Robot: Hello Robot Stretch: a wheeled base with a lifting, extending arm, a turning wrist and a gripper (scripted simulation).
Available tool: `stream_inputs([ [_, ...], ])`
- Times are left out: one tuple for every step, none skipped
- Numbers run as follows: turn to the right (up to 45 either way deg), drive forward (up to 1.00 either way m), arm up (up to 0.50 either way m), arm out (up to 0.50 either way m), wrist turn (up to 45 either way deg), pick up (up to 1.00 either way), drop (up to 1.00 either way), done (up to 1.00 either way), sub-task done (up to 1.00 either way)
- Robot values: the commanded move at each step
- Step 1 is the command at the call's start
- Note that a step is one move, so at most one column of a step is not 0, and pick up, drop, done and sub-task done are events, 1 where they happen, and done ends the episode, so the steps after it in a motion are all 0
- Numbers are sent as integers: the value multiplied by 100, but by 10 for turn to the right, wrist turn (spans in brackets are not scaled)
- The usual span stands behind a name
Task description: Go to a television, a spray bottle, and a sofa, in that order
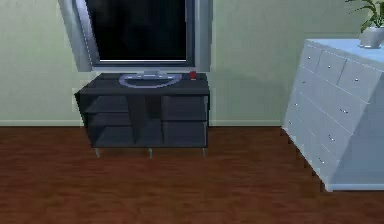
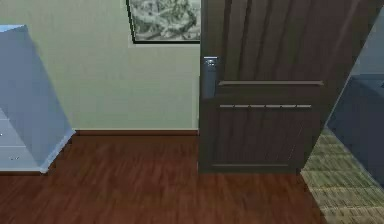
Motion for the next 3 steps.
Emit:
stream_inputs([
  [450, 0, 0, 0, 0, 0, 0, 0, 0],
  [450, 0, 0, 0, 0, 0, 0, 0, 0],
  [60, 0, 0, 0, 0, 0, 0, 0, 0],
])
